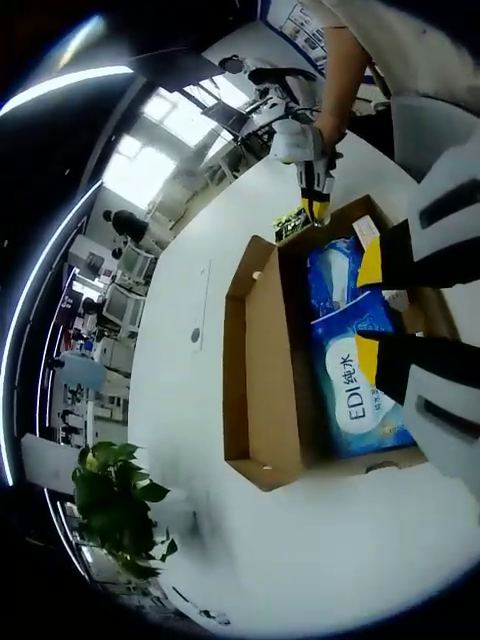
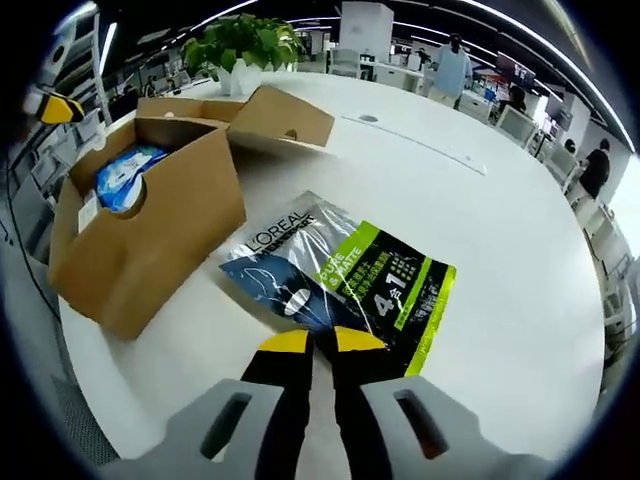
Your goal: Operate the shoe box by opening the lid, removing the specified soft item, and placing it in the target area until the item is outside and the box remains undamaged.
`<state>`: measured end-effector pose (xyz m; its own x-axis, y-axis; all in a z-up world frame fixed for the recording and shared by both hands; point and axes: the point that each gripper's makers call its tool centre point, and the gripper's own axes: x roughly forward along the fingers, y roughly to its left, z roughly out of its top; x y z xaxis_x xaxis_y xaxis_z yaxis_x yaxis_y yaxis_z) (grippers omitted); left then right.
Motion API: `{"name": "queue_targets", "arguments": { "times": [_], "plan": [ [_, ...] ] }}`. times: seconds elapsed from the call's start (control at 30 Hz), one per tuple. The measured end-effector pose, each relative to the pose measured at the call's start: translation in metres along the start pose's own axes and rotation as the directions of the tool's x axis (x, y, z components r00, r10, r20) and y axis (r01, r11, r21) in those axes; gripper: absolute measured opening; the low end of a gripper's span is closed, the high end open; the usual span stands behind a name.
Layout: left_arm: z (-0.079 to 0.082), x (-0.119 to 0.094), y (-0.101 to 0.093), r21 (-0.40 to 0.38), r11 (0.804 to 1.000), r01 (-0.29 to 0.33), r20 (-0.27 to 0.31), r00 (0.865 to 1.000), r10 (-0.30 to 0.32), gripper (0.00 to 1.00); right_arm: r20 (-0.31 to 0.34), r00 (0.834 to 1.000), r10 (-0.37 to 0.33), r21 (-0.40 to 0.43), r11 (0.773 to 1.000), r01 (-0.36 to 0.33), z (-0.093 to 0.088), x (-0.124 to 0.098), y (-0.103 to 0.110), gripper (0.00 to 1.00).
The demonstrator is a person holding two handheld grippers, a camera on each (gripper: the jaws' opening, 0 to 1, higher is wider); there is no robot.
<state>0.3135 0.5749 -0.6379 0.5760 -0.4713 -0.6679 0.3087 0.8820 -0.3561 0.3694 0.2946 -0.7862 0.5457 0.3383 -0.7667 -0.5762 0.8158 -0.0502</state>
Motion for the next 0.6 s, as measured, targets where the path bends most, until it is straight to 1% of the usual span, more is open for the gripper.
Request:
{"name": "queue_targets", "arguments": {
  "times": [0.1,0.2,0.27,0.4,0.47,0.6],
  "plan": [
    [-0.003,-0.003,0.004,0.001,1.000,-0.008,0.001,1.000,0.008,0.16,-0.004,1.000,0.002,-0.006,1.000,-0.002,-0.002,-0.002,-0.001,0.06],
    [-0.005,-0.006,0.009,-0.005,1.000,-0.015,0.006,1.000,0.015,0.16,-0.006,0.999,0.037,-0.033,0.999,-0.037,-0.004,-0.003,0.003,0.08],
    [-0.006,-0.008,0.012,-0.008,1.000,-0.020,0.010,1.000,0.020,0.16,-0.013,0.999,0.031,-0.048,0.998,-0.032,-0.007,-0.005,0.000,0.08],
    [-0.007,-0.013,0.018,-0.014,0.999,-0.031,0.022,0.999,0.031,0.17,-0.022,1.000,0.021,-0.038,0.999,-0.022,-0.011,-0.010,-0.004,0.07],
    [-0.008,-0.015,0.021,-0.017,0.999,-0.037,0.025,0.999,0.037,0.17,-0.017,0.999,0.042,-0.026,0.999,-0.042,-0.011,-0.013,-0.001,0.06],
    [-0.010,-0.018,0.025,-0.022,0.999,-0.045,0.029,0.999,0.045,0.17,-0.024,0.999,0.046,-0.046,0.998,-0.047,-0.012,-0.013,0.003,0.05]
  ]
}}
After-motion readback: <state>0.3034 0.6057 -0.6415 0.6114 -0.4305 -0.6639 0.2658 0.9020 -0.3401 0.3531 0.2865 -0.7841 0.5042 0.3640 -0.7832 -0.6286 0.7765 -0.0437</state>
